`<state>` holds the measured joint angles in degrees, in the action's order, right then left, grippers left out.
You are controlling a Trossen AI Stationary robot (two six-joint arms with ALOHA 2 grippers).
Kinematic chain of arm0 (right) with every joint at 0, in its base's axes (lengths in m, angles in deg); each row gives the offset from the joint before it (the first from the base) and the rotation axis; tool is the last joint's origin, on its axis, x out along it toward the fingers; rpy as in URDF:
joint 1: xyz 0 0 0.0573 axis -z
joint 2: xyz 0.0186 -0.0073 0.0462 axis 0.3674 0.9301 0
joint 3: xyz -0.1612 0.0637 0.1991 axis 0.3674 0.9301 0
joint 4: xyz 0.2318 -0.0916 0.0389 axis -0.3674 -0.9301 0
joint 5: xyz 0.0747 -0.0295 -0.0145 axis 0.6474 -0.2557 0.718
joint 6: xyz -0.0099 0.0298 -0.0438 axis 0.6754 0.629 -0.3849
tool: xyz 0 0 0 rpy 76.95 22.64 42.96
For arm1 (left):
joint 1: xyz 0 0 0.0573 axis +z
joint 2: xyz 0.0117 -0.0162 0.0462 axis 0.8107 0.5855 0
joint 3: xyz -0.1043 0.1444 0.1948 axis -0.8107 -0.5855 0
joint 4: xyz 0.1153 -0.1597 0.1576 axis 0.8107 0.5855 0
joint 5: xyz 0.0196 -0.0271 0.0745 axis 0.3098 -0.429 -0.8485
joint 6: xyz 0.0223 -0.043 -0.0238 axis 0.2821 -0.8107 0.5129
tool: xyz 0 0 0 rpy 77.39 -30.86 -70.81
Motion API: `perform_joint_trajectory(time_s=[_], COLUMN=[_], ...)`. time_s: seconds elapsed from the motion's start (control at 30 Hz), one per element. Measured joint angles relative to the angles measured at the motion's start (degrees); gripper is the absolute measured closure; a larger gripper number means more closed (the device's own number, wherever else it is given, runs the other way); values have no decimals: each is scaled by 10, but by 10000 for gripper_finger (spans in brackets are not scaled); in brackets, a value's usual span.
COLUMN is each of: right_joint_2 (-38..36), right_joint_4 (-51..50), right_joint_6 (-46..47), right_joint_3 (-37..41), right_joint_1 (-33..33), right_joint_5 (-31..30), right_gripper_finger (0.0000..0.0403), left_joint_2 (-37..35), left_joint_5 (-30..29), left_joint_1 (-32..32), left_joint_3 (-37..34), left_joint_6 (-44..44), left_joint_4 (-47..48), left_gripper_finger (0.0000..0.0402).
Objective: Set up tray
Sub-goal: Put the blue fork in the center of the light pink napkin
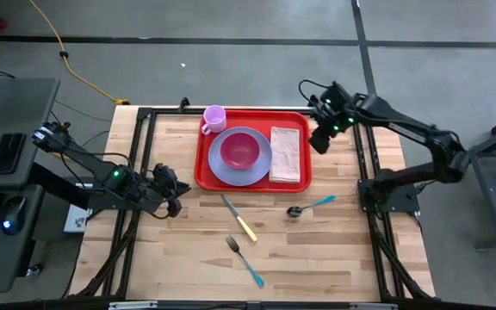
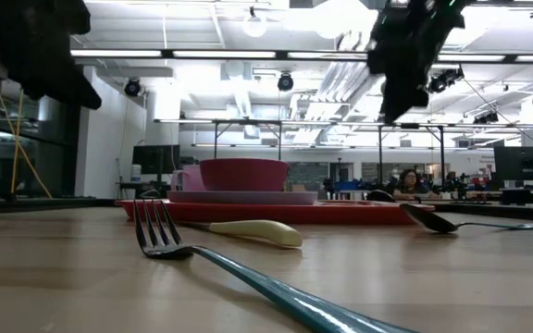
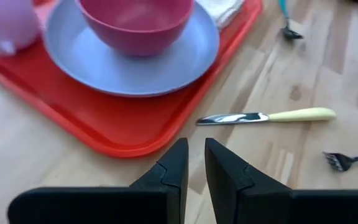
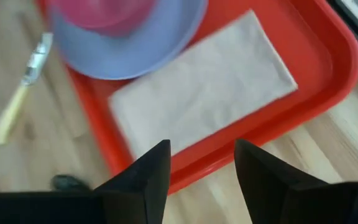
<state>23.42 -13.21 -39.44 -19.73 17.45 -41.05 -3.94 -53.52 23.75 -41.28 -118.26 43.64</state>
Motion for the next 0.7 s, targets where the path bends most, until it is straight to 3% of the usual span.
perform_joint_trajectory(time_s=[0.37, 0.7], right_joint_2=[-158, -224], right_joint_4=[-69, 36], right_joint_6=[67, 155], right_joint_3=[7, 152], right_joint_1=[-166, -323], right_joint_5=[-9, -48], right_gripper_finger=[248, 256], left_joint_2=[-1, -1], left_joint_5=[40, 73], left_joint_1=[0, 0], left_joint_3=[-94, -132], left_joint_6=[25, 63], left_joint_4=[-201, -353], left_gripper_finger=[316, 316])
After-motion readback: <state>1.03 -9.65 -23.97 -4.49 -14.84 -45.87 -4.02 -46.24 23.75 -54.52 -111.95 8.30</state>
